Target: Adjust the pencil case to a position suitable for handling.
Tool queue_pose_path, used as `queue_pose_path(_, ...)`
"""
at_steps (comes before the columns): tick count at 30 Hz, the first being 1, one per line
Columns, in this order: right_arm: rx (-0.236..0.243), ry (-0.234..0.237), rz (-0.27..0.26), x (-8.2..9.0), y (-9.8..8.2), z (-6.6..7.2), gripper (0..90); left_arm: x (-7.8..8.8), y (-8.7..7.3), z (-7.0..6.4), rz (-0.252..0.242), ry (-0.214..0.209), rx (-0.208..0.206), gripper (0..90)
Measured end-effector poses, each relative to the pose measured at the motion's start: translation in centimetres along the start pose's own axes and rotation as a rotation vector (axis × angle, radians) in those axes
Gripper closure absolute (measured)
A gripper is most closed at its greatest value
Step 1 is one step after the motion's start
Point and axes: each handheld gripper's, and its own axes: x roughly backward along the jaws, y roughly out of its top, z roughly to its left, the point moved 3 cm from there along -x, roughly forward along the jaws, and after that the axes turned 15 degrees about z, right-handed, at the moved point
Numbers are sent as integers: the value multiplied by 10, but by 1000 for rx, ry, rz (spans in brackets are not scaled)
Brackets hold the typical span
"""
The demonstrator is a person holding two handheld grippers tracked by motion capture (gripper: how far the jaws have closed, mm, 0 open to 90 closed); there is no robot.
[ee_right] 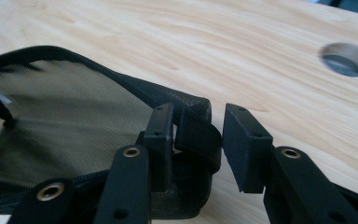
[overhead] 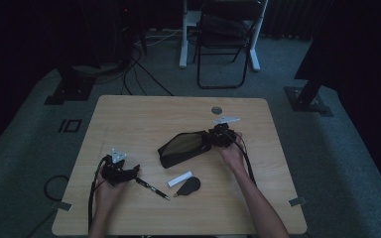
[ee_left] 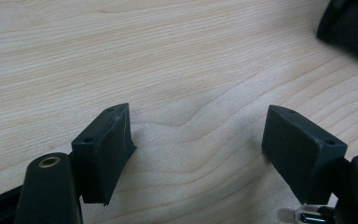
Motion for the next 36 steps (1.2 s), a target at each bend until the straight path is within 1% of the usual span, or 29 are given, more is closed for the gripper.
queue_pose_path(4,44,23,5,-4,3,17,641,0,0,0,0,0,-1,245)
queue_pose_path(6,57,30,5,-6,5,24,642,0,0,0,0,0,-1,245)
queue_pose_path(9,65,37,6,-8,6,30,641,0,0,0,0,0,0,245)
queue_pose_path(10,80,46,8,-10,8,37,641,0,0,0,0,0,-1,245)
queue_pose_path(11,85,51,8,-10,9,40,641,0,0,0,0,0,-1,245)
queue_pose_path(16,116,68,11,-14,12,50,641,0,0,0,0,0,0,245)
queue_pose_path(20,130,72,14,-14,13,52,626,0,0,0,0,0,0,245)
queue_pose_path(22,126,78,8,-12,13,52,562,0,0,0,1,0,-2,245)
queue_pose_path(24,129,65,-6,-5,11,52,509,0,0,0,1,0,-2,245)
queue_pose_path(27,133,57,-26,7,7,50,476,0,0,0,1,-1,-2,245)
queue_pose_path(30,144,39,-40,20,-1,48,456,0,0,0,1,-1,-2,245)
queue_pose_path(32,149,20,-34,25,-7,47,444,0,0,0,1,-2,-3,245)
queue_pose_path(35,146,12,-37,31,-18,44,433,0,0,0,1,-1,-3,245)
queue_pose_path(36,146,2,-40,33,-22,44,433,0,0,0,1,-2,-3,245)
